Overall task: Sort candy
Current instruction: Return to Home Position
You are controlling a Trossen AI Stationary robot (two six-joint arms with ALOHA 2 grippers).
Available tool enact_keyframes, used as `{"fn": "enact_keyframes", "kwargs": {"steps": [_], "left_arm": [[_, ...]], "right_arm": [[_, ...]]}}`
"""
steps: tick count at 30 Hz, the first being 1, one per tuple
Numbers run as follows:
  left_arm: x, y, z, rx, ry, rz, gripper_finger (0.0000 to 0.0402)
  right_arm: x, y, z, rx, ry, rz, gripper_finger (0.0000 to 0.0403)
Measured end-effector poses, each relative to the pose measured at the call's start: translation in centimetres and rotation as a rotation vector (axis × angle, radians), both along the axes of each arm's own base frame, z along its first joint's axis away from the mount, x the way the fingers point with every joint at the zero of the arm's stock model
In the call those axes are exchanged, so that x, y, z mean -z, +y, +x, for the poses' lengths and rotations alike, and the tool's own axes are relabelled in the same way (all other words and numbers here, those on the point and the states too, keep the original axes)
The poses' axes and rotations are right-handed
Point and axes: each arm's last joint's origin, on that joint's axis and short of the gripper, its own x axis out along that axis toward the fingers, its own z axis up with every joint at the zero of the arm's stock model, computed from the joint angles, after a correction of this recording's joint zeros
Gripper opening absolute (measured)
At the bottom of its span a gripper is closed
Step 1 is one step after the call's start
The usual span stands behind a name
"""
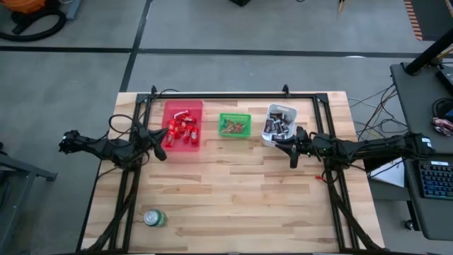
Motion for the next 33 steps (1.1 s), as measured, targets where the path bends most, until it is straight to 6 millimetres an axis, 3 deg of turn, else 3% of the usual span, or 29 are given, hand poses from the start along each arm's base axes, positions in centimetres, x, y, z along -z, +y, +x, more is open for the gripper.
{"fn": "enact_keyframes", "kwargs": {"steps": [8,15,19,22,33], "left_arm": [[0.0,0.0,0.0,0.000,-0.001,0.000,0.0000],[0.0,0.0,0.0,0.001,-0.001,0.000,0.0000],[0.0,0.0,0.0,0.002,0.000,0.000,0.0000],[0.0,0.0,0.0,0.002,0.000,-0.001,0.0000],[0.2,-0.1,0.2,0.027,0.021,0.001,0.0000]], "right_arm": [[0.0,0.0,-0.1,-0.001,-0.004,0.008,0.0070],[-1.8,0.3,-2.1,0.004,-0.168,0.030,0.0070],[-2.5,1.0,-4.0,-0.093,-0.244,-0.113,0.0070],[-3.1,1.8,-4.0,-0.292,-0.300,-0.313,0.0070],[-2.5,2.4,-4.0,-0.451,-0.247,-0.575,0.0070]]}}
